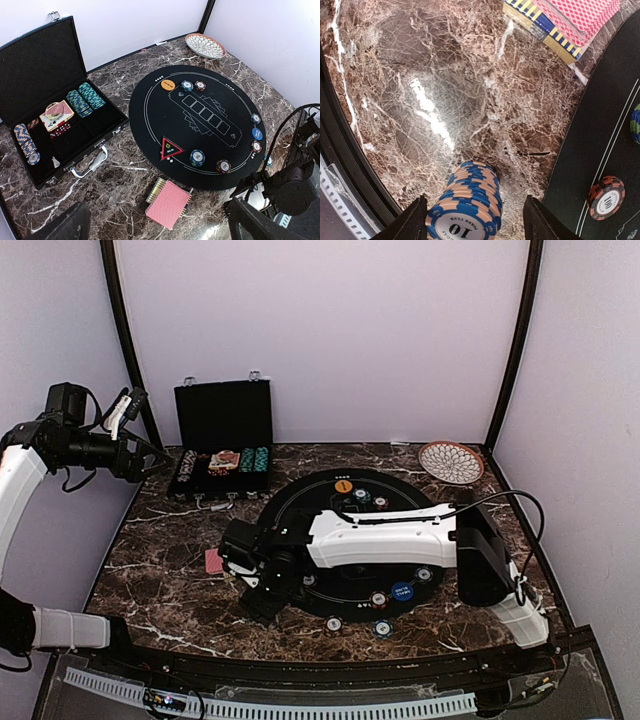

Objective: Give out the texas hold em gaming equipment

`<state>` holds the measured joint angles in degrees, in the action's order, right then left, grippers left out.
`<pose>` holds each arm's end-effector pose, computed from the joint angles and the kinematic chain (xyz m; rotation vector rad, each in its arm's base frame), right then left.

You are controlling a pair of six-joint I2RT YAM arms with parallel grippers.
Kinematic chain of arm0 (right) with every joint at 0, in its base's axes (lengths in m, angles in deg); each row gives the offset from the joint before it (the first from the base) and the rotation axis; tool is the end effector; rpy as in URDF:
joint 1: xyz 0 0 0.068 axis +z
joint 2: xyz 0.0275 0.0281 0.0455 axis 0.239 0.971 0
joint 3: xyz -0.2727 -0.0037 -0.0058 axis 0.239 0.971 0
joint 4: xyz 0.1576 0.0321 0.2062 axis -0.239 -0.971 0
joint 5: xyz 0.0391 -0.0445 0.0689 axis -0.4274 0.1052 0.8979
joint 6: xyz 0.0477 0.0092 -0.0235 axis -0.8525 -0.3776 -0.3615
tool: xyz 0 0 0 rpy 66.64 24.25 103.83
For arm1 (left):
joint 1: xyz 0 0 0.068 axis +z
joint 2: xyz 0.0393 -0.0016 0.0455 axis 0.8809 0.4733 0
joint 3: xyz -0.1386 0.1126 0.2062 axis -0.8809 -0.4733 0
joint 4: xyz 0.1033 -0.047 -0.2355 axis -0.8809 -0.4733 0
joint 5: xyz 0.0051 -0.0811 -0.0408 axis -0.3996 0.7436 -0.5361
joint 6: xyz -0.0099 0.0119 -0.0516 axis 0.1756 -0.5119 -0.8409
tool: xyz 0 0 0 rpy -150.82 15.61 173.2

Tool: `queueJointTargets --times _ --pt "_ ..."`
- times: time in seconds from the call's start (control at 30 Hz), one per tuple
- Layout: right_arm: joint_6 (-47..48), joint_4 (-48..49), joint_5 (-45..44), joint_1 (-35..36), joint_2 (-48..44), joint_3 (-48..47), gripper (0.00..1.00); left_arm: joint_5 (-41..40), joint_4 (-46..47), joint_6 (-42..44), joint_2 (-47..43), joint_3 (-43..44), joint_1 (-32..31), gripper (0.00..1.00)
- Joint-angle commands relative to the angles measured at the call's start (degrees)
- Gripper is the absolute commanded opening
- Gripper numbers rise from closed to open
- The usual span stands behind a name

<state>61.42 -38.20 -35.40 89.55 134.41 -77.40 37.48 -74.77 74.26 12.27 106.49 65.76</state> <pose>0.1216 0.4764 0.1940 -1.3769 2.5076 0.3747 0.2111 -0.0094 0.3955 0.7036 1.9680 -0.5542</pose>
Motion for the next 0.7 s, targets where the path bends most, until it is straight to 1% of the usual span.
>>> queueJointTargets --times 0.0,0.1,0.23,0.3,0.53,0.67 --pt "-0.3 0.4 0.4 0.8 1.1 0.0 0.63 0.8 -1.3 0.9 -1.3 -0.4 0.2 0.99" --pt "-0.4 0.5 0.4 0.8 1.1 0.0 0.58 0.8 -1.3 1.0 -1.5 -0.4 0.2 0.99" --pt "-0.5 0.4 0.4 0.8 0.5 -0.3 0.47 0.6 -1.4 1.1 -1.7 -0.4 0.2 0.99" --pt "-0.5 0.3 0.3 0.8 0.2 -0.5 0.43 0.6 -1.5 1.1 -1.7 -0.4 0.2 0.99" --pt "-0.4 -0.9 -0.1 0.8 -1.1 -1.7 0.39 0.1 -1.7 1.3 -1.7 -0.4 0.2 0.99" --pt "-0.4 -1.3 0.2 0.8 -2.2 -2.2 0.4 0.2 -1.5 1.1 -1.7 -0.4 0.2 0.99"
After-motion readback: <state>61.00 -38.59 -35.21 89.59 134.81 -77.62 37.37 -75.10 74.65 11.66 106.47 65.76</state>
